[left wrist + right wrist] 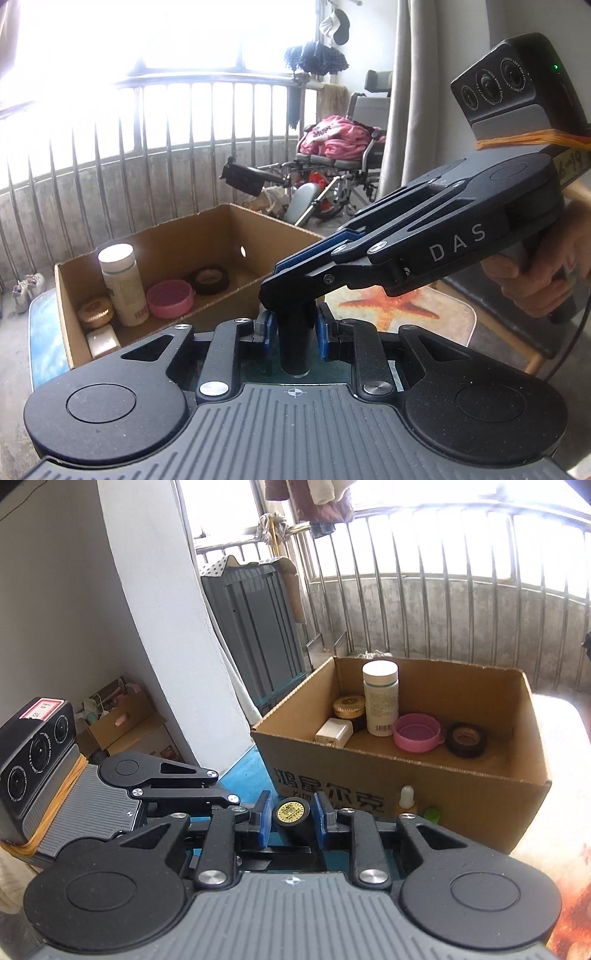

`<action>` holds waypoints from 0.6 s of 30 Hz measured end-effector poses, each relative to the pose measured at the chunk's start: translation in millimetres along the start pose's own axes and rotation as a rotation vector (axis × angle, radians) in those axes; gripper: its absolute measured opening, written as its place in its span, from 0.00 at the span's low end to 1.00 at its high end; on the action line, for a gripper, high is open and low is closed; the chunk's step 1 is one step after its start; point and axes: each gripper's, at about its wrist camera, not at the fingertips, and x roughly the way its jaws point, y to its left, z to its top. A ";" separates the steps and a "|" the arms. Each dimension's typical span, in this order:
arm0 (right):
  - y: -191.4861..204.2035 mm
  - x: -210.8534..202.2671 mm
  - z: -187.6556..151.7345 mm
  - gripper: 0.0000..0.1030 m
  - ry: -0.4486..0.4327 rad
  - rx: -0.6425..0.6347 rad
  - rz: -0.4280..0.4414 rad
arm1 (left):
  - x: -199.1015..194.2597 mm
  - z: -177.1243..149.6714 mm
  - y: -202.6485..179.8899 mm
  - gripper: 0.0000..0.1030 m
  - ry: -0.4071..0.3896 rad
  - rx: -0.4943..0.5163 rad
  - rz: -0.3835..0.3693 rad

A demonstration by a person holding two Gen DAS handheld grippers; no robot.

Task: Organize rigid objects
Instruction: 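Carry the black cylinder over the box and lower it inside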

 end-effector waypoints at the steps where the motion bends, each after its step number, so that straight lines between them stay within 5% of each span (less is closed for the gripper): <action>1: -2.9 -4.1 11.6 0.25 -0.010 -0.012 -0.014 | 4.6 13.2 3.8 0.20 -0.004 0.013 -0.002; 9: -70.6 22.7 92.5 0.24 -0.076 0.040 -0.147 | 95.2 85.8 55.6 0.20 0.042 0.073 0.011; 13: -120.4 70.6 107.8 0.24 -0.058 0.127 -0.175 | 152.7 86.4 82.4 0.20 0.125 0.104 0.066; 18: -146.0 118.2 106.5 0.24 -0.041 0.158 -0.112 | 190.9 74.8 122.3 0.20 0.210 0.011 0.105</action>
